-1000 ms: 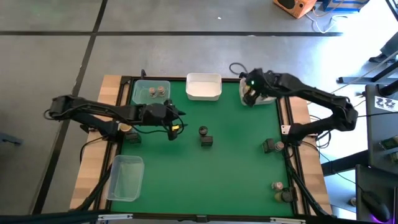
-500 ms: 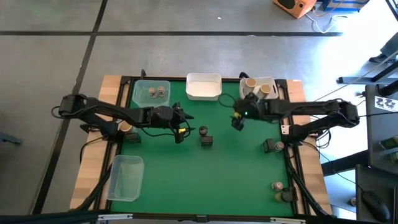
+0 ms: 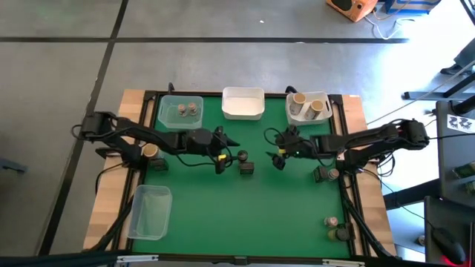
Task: Sort spices by type
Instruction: Put the black seasoning bottle into the left white bin
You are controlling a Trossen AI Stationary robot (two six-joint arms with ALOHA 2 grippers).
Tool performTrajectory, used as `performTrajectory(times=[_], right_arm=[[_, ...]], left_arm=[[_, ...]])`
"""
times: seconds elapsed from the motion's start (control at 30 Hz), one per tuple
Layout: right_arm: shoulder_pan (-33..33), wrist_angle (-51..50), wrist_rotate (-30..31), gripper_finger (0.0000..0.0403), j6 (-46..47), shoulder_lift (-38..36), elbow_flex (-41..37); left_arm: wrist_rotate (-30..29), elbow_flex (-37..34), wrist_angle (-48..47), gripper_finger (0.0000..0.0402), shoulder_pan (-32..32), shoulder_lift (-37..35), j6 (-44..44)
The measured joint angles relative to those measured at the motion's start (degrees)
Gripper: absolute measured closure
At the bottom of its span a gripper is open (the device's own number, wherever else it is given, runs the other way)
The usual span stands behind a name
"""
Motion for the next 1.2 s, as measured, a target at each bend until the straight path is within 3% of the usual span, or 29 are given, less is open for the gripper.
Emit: performTrajectory(times=[0.37, 0.93, 1.2], right_arm=[[-0.22, 3.01, 0.02, 0.0013, 2.96, 0.0, -2.96], [-0.22, 4.29, 0.86, 0.0013, 2.89, 0.02, -2.96], [-0.22, 4.24, 0.94, 0.0013, 2.87, 0.02, -2.96]], left_arm=[[-0.11, -0.02, 9.7, 0.0163, 0.01, 8.69, 0.18], [-0.21, -0.02, 11.33, 0.0163, 0.4, 13.89, 0.62], [-0.25, -0.02, 11.48, 0.0216, 0.57, 13.89, 1.17]])
